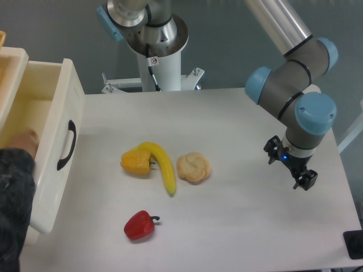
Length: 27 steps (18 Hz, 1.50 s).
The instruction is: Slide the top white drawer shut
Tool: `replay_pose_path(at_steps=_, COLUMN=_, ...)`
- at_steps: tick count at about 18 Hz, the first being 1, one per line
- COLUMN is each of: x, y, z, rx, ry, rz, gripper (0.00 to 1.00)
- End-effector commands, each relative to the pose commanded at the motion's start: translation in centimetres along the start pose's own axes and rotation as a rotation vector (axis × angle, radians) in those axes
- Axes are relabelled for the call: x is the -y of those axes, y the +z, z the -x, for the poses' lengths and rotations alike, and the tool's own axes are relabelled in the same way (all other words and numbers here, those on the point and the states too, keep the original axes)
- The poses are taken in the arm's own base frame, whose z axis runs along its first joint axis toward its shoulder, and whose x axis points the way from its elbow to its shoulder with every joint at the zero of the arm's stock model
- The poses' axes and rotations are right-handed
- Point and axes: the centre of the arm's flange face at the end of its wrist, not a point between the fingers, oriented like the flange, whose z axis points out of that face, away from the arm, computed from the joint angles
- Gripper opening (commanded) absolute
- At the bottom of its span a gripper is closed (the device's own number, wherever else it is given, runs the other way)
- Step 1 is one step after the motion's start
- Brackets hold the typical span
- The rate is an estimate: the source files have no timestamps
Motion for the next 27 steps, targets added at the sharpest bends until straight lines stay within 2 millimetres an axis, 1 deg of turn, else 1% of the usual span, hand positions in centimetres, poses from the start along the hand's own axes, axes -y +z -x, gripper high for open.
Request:
replay_pose_path(at_steps=5, x=-0.9, y=-1.1, z=0.3, rx=0.015, ry=0.008, rz=0.056, gripper=1.00)
replay_pose_path(at_steps=10, x=-0.6, y=-0.9, z=0.4, rx=0.013, ry=-0.002, rz=0.053, gripper=1.00)
replay_pose_path(at_steps=16, x=-1.0, y=-1.3, z=0.5, rx=0.020, ry=-0.008, rz=0.050, gripper=1.00)
replay_pose_path(at_steps=18, x=-1.2, y=-1.6, z=0.8, rx=0.030, ry=-0.015, rz=0.048, gripper=1.00)
replay_pose_path(at_steps=27, x=-1.4, y=-1.8, z=1.1, rx=0.039, ry=-0.039, rz=0.033, gripper=1.00)
